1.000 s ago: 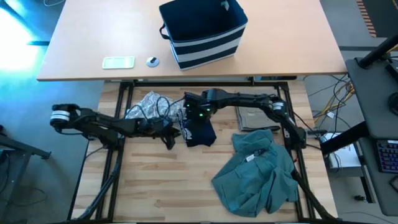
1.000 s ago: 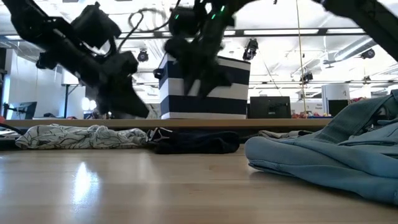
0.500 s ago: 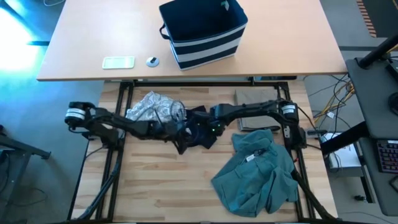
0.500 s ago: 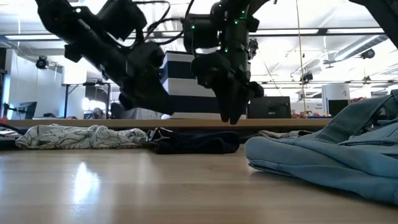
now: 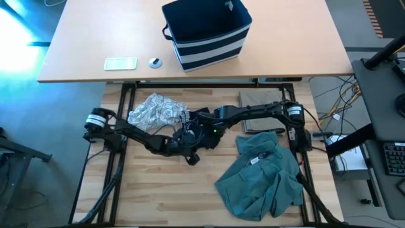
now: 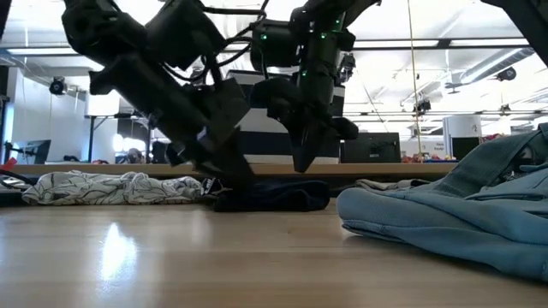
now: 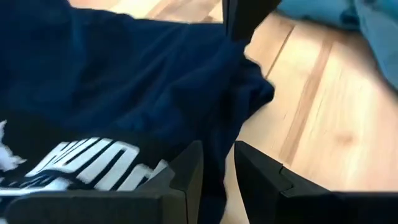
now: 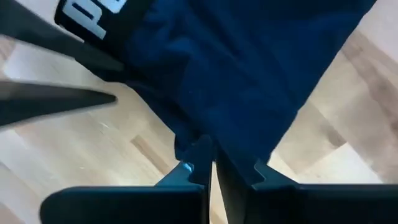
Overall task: Fold Laundry from Bin
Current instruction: Fold the blue boxer
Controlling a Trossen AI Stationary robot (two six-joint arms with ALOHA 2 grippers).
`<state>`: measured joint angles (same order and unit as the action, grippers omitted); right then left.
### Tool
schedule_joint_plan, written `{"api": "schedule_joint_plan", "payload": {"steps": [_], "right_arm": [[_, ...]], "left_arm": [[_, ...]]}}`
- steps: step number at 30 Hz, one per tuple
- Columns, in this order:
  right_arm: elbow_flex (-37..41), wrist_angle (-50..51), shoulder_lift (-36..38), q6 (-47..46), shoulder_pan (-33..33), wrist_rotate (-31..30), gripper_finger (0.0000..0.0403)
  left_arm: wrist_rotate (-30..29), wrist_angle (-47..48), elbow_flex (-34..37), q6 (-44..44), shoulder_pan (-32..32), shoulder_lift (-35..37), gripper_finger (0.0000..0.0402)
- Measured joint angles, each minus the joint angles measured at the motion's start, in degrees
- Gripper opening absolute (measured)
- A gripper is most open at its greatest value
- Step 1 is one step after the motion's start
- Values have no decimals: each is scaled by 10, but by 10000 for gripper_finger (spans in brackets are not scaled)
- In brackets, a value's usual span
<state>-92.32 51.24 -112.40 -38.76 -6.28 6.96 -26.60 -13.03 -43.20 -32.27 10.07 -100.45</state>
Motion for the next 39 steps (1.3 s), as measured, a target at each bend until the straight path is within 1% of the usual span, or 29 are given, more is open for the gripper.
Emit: {"api": "schedule_joint_plan", "payload": {"steps": [4,9,11,17,22,25,27,29,31,32,36,39], "right_arm": [[14,-18,-2,-15,-2,-29,12],[35,-59,-3,-26,-7,-25,12],[39,-63,-3,-27,-7,-24,12],[39,-99,-3,-34,-1,-20,12],[48,-103,-3,-37,4,-21,12],[59,-101,-3,-37,4,-21,12],[63,-102,-3,-37,4,-21,12],[63,-102,-3,-37,4,-21,12],[63,-102,-3,-37,4,-21,12],[63,-102,-3,-37,5,-21,12],[63,-106,-3,-36,5,-21,12],[63,-124,-3,-36,5,-21,12]], "left_arm": [[-2,12,13,-23,0,2,77],[11,13,39,-58,0,10,77],[20,15,43,-59,0,10,77],[26,12,37,-30,2,13,77],[37,14,35,12,11,27,77],[40,47,35,37,13,36,75],[64,64,37,49,10,41,61],[89,62,37,54,9,52,28],[106,59,35,55,9,68,8],[103,57,35,54,11,74,8],[48,57,35,48,4,88,1],[50,60,35,48,-11,70,1]]}}
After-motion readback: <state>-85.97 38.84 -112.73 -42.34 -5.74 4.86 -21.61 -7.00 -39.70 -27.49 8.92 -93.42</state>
